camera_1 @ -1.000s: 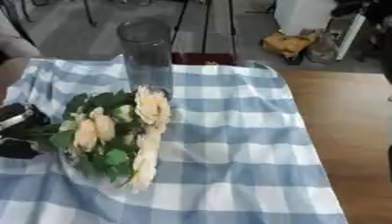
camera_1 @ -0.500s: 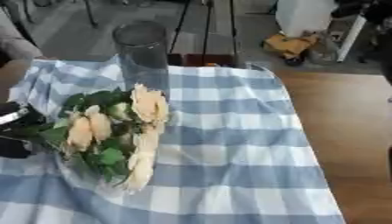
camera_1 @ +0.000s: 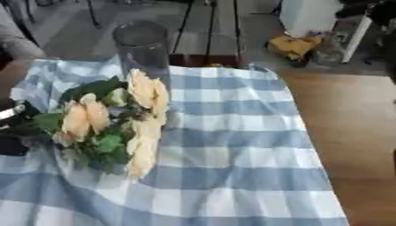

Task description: Arrange flowers into the vase.

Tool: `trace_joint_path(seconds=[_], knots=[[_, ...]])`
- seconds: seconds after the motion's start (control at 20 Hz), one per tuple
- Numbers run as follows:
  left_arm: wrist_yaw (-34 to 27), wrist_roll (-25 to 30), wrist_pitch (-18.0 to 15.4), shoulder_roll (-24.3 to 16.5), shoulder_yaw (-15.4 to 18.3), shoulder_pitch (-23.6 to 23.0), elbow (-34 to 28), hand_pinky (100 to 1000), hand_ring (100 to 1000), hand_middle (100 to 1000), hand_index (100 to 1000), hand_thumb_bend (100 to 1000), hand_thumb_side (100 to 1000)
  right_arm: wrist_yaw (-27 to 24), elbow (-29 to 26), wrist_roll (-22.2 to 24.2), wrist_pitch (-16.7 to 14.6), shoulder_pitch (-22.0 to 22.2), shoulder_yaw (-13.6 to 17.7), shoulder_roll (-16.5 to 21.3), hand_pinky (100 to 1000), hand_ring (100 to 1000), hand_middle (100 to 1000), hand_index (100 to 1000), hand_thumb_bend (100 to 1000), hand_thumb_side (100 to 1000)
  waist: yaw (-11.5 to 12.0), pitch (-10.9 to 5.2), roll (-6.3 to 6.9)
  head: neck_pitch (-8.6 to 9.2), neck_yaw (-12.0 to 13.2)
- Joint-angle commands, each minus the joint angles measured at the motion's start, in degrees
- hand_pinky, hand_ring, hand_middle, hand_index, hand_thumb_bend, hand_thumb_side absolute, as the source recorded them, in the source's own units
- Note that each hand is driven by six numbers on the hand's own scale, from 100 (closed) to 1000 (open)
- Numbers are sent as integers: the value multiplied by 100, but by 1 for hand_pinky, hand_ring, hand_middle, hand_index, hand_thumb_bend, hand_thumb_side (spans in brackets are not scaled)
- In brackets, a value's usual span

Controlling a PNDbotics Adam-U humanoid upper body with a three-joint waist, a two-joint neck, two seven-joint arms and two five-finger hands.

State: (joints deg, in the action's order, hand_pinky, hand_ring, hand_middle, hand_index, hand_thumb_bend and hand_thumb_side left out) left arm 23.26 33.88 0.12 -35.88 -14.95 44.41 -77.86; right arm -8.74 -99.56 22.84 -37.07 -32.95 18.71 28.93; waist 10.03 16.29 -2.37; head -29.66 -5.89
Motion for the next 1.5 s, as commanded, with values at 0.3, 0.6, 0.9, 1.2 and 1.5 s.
trace_joint_path(seconds=[0.3, 0.6, 0.9, 1.2, 1.5], knots=[[-10, 293, -30, -227, 121, 80, -186, 100, 116, 268, 539, 100, 244, -30, -35, -40, -3, -59, 59, 128, 686, 781, 782, 811, 100, 1000, 6, -117, 33, 17, 47], [26, 332, -54, -240, 137, 84, -185, 100, 117, 271, 540, 100, 246, -32, -30, -31, -6, -58, 60, 128, 686, 781, 782, 811, 100, 1000, -2, -107, 31, 29, 48], [35, 475, -73, -251, 150, 96, -191, 100, 170, 326, 600, 100, 245, -43, -12, -16, -24, -64, 56, 133, 686, 781, 782, 811, 100, 1000, -9, -95, 30, 33, 51], [36, 654, -100, -268, 175, 99, -210, 100, 223, 373, 630, 100, 258, -52, -2, 6, -27, -67, 53, 136, 686, 781, 781, 811, 100, 1000, -7, -84, 34, 39, 45], [24, 688, -98, -277, 188, 103, -241, 100, 172, 316, 545, 100, 290, -65, 4, 26, -28, -63, 56, 135, 685, 781, 781, 811, 100, 1000, -4, -78, 35, 52, 52]])
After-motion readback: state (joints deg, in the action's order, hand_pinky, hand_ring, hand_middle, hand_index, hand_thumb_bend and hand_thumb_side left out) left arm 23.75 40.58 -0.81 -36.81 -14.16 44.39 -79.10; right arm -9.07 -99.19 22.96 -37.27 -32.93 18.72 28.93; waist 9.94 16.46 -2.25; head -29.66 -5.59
